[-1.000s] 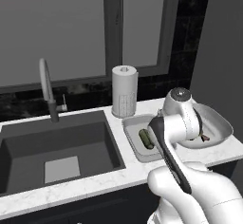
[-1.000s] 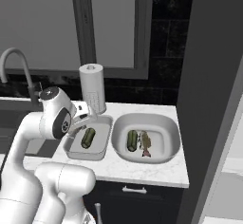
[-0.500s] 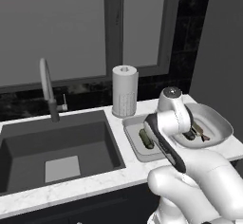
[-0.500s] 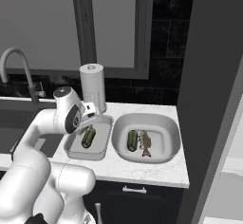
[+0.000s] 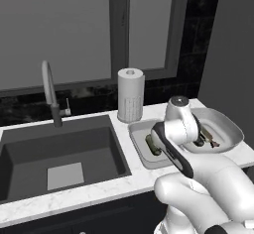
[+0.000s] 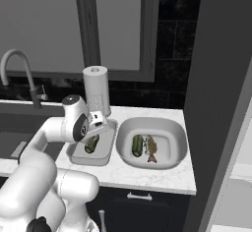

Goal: Place one cucumber and one fish in each tupperware on the nearby counter, to pack two identical lunches.

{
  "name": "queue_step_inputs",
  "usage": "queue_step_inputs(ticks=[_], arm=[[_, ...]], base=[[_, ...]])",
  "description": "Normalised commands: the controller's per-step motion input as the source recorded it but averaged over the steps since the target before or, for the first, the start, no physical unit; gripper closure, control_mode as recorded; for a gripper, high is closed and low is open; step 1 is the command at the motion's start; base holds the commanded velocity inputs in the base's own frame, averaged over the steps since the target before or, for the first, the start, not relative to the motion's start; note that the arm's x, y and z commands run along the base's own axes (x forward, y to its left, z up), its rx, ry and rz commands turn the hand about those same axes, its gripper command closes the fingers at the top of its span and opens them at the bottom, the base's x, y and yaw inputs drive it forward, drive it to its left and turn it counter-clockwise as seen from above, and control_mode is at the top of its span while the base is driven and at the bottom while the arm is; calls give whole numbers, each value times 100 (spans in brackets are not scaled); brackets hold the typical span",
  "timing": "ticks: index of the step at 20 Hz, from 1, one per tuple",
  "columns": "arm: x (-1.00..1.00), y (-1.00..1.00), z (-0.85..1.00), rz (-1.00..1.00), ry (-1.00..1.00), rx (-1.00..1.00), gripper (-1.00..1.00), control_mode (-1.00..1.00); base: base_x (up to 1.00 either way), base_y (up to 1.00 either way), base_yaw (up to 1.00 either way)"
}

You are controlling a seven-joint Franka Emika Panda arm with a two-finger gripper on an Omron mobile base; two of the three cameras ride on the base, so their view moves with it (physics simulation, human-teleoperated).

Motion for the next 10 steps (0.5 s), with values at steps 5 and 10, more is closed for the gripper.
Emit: queue_step_inputs(ticks=[5,10], arm=[[0,0,-31,0,0,0,100,-100],[0,0,-26,0,0,0,100,-100]], base=[[0,0,0],[0,0,0]])
